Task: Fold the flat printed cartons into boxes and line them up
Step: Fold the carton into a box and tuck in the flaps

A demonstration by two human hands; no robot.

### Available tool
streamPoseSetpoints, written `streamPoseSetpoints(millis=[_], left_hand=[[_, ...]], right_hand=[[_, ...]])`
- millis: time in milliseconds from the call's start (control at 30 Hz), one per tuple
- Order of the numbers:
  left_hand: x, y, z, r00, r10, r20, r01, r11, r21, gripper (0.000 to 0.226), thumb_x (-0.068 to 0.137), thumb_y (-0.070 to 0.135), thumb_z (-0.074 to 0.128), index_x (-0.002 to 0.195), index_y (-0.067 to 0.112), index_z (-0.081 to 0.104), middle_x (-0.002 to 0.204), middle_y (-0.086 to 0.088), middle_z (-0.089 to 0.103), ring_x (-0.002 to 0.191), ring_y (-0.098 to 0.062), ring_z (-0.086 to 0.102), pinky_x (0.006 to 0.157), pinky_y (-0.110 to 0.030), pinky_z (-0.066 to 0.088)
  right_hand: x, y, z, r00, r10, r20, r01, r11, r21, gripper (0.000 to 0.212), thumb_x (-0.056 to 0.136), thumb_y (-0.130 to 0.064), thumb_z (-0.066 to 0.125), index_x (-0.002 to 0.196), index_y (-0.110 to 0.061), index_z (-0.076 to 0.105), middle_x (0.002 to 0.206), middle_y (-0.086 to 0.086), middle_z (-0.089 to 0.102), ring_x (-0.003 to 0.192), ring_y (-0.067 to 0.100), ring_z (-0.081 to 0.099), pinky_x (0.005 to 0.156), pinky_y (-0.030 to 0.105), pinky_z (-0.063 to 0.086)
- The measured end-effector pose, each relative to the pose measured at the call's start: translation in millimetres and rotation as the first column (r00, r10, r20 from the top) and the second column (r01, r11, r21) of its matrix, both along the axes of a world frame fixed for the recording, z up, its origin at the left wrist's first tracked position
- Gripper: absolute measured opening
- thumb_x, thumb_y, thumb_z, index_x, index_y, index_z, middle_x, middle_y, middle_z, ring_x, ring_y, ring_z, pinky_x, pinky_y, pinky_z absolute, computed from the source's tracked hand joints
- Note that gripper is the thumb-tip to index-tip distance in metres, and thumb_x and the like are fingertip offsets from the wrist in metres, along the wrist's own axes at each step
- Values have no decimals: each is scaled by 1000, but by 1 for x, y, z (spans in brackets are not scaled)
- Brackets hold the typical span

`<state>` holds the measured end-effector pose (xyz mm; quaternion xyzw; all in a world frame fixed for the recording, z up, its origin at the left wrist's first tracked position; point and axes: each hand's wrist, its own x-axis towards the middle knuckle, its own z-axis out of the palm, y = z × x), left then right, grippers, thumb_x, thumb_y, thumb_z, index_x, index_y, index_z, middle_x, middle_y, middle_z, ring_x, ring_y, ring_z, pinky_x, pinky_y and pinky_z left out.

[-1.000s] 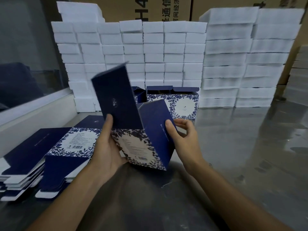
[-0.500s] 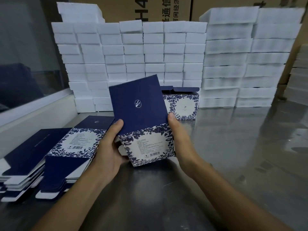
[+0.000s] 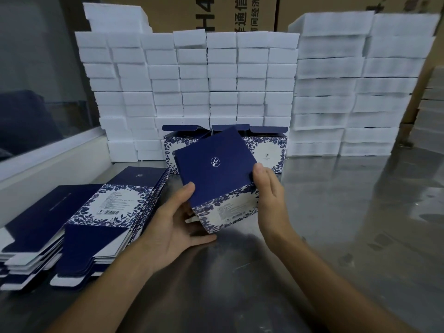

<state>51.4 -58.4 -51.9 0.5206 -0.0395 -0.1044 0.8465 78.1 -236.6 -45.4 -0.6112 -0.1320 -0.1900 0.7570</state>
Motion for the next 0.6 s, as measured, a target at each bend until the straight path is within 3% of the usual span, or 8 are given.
streamPoseSetpoints(millis=[67,133,200,333,400,467,533,600], left_hand=[[0,-4,-2,999,42,34,-42,999,1,72,56,48,80,123,26,66,126,-9,67,114,-33,64,92,-62,50],[-1,-10,-4,988,137,76,-139,990,24,63,55,46,80,114,26,71,120,-10,69,115,-32,63,95,-56,51],[0,-13,-5,960,242,138,-252,966,57,54,53,44,81,104,24,75,113,-6,72,113,-26,65,96,-50,51],[1,-15,-5,875,393,283,-438,891,119,56,53,39,85,91,6,62,92,-12,73,90,-17,70,84,-51,54],[1,-15,-4,826,461,324,-523,841,137,64,51,45,85,85,-3,58,90,-32,64,88,-37,65,94,-62,48],[0,-14,-4,799,489,349,-560,817,139,75,51,49,84,78,-12,51,91,-36,59,91,-50,62,95,-62,48],[-1,-13,-4,776,492,395,-592,784,185,67,50,52,82,65,-3,48,82,-27,56,74,-36,59,79,-51,53],[0,-13,-4,753,495,433,-623,747,230,60,49,56,80,56,10,42,86,-17,49,67,-18,50,70,-35,43]], right_hand=[[-1,4,-2,998,-32,-55,32,999,-5,62,73,-78,61,105,-25,59,99,-14,68,88,-4,65,71,12,50],[1,10,-6,985,-140,-104,136,989,-52,64,68,-81,61,105,-31,50,113,-5,60,103,5,61,88,22,50],[-1,14,-6,968,-206,-145,188,973,-132,59,69,-77,58,95,-25,49,105,0,60,96,12,60,88,30,49],[-9,19,-4,979,55,-195,-96,974,-207,52,95,-55,53,64,-13,58,59,4,62,55,13,58,59,22,50],[-13,24,-4,975,145,-168,-182,955,-233,49,100,-41,53,63,-11,59,54,2,59,52,12,56,59,20,50],[-15,26,-5,956,221,-192,-263,937,-231,43,100,-35,56,68,-7,60,53,1,59,51,10,55,63,24,52],[-16,25,-4,939,264,-222,-315,917,-242,39,101,-32,56,72,-7,61,53,-1,58,51,9,54,64,24,52],[-16,24,-4,937,270,-223,-323,912,-254,37,103,-28,53,73,-8,60,52,-5,56,50,7,51,63,23,50]])
